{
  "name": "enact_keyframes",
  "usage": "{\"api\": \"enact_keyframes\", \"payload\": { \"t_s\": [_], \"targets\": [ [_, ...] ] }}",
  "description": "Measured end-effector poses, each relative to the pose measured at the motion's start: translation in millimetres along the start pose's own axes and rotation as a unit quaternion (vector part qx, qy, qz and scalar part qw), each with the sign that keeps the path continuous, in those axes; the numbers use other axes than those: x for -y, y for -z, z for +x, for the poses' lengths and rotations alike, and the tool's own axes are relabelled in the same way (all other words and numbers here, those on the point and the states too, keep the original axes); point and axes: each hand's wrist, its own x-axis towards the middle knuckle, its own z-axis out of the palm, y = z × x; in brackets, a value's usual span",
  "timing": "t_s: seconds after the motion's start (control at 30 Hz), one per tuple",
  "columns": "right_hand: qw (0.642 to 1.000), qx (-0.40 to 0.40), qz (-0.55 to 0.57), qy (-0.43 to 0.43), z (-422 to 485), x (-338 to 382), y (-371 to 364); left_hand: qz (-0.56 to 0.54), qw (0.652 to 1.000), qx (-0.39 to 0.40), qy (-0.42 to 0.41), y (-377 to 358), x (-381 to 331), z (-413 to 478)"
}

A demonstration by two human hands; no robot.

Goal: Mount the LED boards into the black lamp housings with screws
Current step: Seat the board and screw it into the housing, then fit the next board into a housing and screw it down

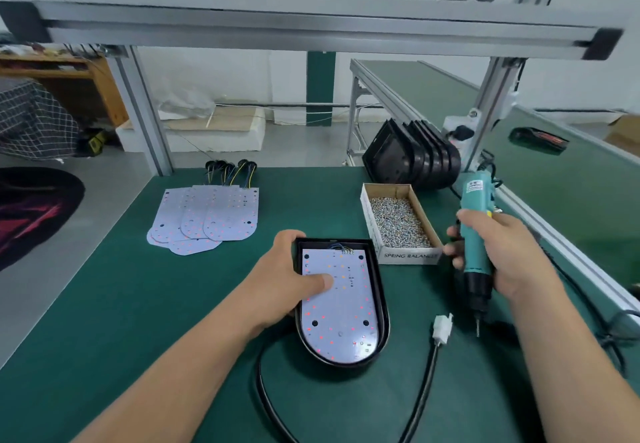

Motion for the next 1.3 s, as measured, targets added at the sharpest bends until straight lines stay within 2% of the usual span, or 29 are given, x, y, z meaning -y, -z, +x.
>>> {"api": "enact_keyframes", "payload": {
  "t_s": [0.1,0.17,0.23,0.3,0.43,0.53,0.63,0.7,0.77,0.83,0.97,1.07,1.2,1.3],
  "targets": [
    [0.991,-0.015,-0.131,0.017,-1.9,1.4,13.6,-0.005,1.0,0.004,0.002,0.5,-1.9,-0.8],
    [0.971,-0.02,-0.237,0.035,-5.7,3.6,15.8,-0.014,1.0,0.007,0.005,1.3,-2.3,-0.9],
    [0.911,-0.031,-0.406,0.057,-9.0,6.8,15.8,-0.022,1.0,0.01,0.007,1.4,-3.2,-1.3],
    [0.855,-0.039,-0.514,0.062,-12.6,8.0,13.4,-0.029,0.999,0.009,0.009,1.5,-2.9,-0.7],
    [0.83,-0.029,-0.554,0.057,-22.2,9.3,10.0,-0.035,0.999,0.005,0.005,2.0,-0.2,1.3],
    [0.799,-0.071,-0.574,0.161,-38.8,6.2,6.8,-0.033,0.999,0.007,0.002,2.6,-0.4,1.0],
    [0.799,-0.112,-0.528,0.265,-76.2,11.4,-5.0,-0.033,0.999,0.01,0.005,2.7,-1.1,0.8],
    [0.772,-0.049,-0.585,0.244,-98.8,8.3,-9.8,-0.035,0.999,0.011,0.006,2.4,-1.8,0.8],
    [0.719,0.055,-0.667,0.186,-115.9,-4.7,-12.5,-0.035,0.999,0.008,0.007,2.4,-2.3,0.3],
    [0.694,0.116,-0.689,0.172,-127.4,-14.7,-13.1,-0.037,0.999,0.007,0.01,2.0,-2.5,0.5],
    [0.726,0.146,-0.65,0.172,-128.0,-16.7,-13.9,-0.047,0.999,0.004,0.01,1.6,-1.3,1.0],
    [0.748,0.122,-0.622,0.196,-116.9,-18.9,-22.8,-0.067,0.998,0.011,0.008,1.6,-0.8,0.4],
    [0.835,0.07,-0.5,0.219,-91.8,-18.1,-34.7,-0.103,0.993,0.065,-0.003,2.0,-3.8,-0.7],
    [0.915,0.059,-0.357,0.18,-72.7,-11.0,-49.1,-0.133,0.986,0.098,-0.011,2.2,-8.3,-4.0]
  ]
}}
